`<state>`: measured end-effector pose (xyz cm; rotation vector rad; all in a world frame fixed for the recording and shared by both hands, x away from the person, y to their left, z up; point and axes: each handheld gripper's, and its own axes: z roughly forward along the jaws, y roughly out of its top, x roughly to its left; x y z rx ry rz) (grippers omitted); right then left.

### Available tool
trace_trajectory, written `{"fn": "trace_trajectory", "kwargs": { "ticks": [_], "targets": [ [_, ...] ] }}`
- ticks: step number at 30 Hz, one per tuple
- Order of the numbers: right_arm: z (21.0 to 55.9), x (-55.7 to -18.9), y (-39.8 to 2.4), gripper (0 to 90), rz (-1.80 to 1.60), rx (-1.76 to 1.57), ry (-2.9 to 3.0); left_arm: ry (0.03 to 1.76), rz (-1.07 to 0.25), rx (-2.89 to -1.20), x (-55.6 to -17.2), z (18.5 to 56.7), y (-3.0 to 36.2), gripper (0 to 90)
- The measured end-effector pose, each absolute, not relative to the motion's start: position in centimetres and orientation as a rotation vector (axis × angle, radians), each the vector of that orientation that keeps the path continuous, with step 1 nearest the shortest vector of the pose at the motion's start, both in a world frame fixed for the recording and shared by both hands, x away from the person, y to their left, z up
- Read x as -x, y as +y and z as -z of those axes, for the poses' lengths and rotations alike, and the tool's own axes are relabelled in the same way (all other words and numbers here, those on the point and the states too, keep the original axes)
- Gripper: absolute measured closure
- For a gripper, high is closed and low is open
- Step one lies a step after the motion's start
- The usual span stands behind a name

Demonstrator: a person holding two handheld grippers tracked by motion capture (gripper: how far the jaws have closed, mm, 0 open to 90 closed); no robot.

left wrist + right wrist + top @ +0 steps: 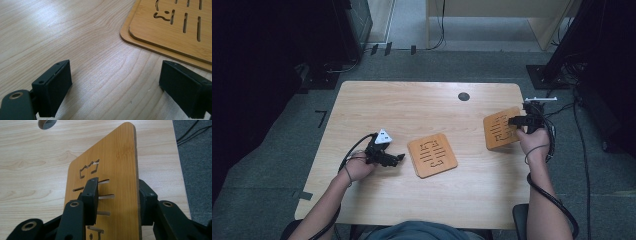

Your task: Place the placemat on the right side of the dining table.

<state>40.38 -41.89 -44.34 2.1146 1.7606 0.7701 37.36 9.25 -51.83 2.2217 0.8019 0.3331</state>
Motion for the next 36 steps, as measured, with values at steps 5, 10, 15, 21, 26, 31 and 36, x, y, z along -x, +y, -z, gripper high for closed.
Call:
{"fn": "trace_trajectory", "kwargs": {
  "ticks": [5,10,15,21,26,31,36],
  "targets": [
    [44.6,-40.5,-42.1,58.2,-0.78,-2.13,1.759,0.802,-0.333,-2.222,-37.4,51.8,9.3,9.9],
    [44.8,-40.5,-42.1,57.5,-0.781,-2.134,1.761,0.802,-0.333,-2.222,-37.4,51.8,9.3,9.9],
    [45.3,-40.6,-42.3,54.9,-0.756,-2.139,1.773,0.802,-0.333,-2.222,-37.4,51.8,9.3,9.9],
    [45.6,-40.7,-42.4,54.6,-0.764,-2.149,1.78,0.801,-0.333,-2.222,-37.4,51.8,9.3,9.9],
    [45.8,-40.8,-42.4,54.3,-0.775,-2.161,1.781,0.801,-0.334,-2.222,-37.4,51.8,9.3,9.9],
    [46.1,-40.9,-42.6,53.5,-0.782,-2.171,1.779,0.801,-0.334,-2.223,-37.4,51.8,9.3,9.9],
    [46.6,-40.9,-43.0,52.6,-0.795,-2.189,1.772,0.8,-0.334,-2.222,-37.4,51.8,9.3,9.9]
  ]
}}
